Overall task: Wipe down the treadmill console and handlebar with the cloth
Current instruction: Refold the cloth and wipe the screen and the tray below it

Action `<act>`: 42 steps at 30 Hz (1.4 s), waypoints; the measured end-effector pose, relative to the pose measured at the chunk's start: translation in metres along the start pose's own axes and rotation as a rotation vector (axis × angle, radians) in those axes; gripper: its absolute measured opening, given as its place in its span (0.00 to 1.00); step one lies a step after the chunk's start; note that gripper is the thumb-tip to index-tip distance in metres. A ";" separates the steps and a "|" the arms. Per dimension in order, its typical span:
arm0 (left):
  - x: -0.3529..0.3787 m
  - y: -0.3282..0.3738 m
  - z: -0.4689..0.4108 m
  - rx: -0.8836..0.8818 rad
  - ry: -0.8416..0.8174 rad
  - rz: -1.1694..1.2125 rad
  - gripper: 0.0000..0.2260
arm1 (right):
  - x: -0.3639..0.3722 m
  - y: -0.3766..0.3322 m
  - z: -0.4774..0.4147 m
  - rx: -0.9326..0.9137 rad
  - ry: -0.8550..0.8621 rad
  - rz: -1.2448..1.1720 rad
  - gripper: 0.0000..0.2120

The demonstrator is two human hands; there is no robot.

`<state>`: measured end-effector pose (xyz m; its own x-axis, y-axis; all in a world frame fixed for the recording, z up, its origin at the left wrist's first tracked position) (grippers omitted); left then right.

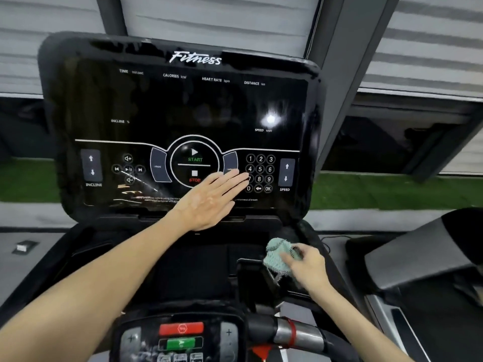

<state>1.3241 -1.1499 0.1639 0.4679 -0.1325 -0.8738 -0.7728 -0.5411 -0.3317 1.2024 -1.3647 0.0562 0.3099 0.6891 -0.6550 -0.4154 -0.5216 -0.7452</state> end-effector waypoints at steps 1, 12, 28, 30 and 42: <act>0.000 0.000 0.001 -0.009 0.020 0.013 0.26 | -0.003 -0.007 0.000 -0.087 0.093 0.046 0.06; 0.002 0.000 0.004 0.000 0.090 0.075 0.23 | 0.049 -0.026 0.013 -0.644 -0.221 0.303 0.20; 0.002 0.004 0.003 0.048 0.085 0.101 0.25 | 0.107 -0.070 0.029 -0.944 -0.431 0.356 0.20; 0.001 0.004 0.003 0.048 0.084 0.110 0.25 | 0.102 -0.062 0.045 -1.069 -0.479 0.345 0.20; 0.001 0.003 0.003 0.044 0.072 0.108 0.25 | 0.112 -0.073 0.010 -1.038 -0.307 0.443 0.30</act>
<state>1.3209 -1.1494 0.1604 0.4091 -0.2480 -0.8781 -0.8377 -0.4837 -0.2537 1.2588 -1.2447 0.0388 0.0348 0.3626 -0.9313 0.5068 -0.8096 -0.2962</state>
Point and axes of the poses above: each hand's wrist, its own z-axis away from the middle knuckle, its own x-axis out of the palm, y = z × x, the point moved 7 cm from there along -z, towards the middle knuckle, and after that the axes turned 3 degrees about z, right-handed, at the moved point
